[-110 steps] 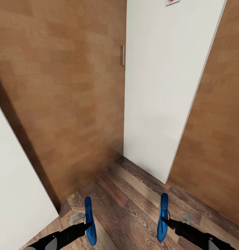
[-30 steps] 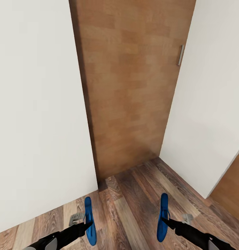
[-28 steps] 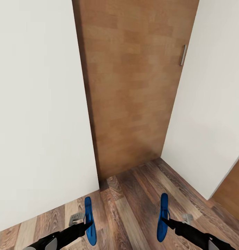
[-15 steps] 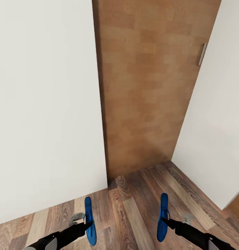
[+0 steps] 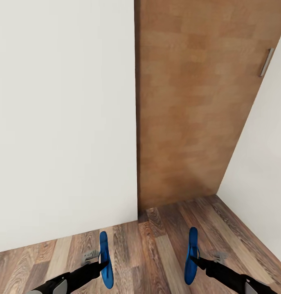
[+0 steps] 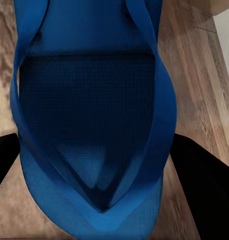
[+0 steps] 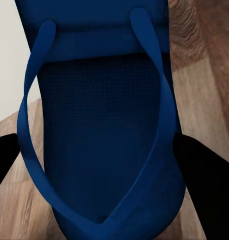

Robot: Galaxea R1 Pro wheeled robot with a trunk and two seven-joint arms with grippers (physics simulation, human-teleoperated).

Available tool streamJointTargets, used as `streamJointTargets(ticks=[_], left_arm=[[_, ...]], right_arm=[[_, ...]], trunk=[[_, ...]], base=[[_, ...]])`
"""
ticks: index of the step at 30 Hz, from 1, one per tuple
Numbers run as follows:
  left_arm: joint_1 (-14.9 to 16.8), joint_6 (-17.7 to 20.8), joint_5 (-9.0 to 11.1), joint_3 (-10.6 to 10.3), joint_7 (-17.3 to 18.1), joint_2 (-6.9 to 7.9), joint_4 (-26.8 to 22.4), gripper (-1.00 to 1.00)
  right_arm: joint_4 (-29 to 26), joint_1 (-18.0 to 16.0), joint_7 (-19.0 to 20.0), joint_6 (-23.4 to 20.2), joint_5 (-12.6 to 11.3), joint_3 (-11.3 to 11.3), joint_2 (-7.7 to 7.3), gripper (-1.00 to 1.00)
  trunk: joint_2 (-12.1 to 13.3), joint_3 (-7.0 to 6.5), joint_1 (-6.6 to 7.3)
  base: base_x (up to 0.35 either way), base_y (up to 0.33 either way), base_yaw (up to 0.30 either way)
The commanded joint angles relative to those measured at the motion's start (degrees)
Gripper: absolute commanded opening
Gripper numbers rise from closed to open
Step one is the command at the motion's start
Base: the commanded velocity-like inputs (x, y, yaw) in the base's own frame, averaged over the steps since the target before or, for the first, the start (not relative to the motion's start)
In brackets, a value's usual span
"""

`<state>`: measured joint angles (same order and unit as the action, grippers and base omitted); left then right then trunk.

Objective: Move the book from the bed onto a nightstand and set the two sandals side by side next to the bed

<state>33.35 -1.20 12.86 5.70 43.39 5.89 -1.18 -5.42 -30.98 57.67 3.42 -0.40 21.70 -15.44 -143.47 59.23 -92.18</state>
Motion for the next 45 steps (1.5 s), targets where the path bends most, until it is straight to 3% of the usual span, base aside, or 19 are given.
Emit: streamJointTargets(ticks=[1,45], left_arm=[[0.05,-0.12,-0.29,0.45,0.20,0.00,0.08,-1.00],[0.05,-0.12,-0.29,0.45,0.20,0.00,0.09,-1.00]], right_arm=[[0.06,-0.03,0.11,0.35,-0.04,-0.08,-0.03,-1.00],[0.06,-0.02,0.16,0.35,-0.04,-0.08,-0.03,-1.00]], trunk=[[-0.02,0.05,0.01],[-0.02,0.05,0.01]], base=[[0.000,0.000,0.236],[0.000,0.000,0.237]])
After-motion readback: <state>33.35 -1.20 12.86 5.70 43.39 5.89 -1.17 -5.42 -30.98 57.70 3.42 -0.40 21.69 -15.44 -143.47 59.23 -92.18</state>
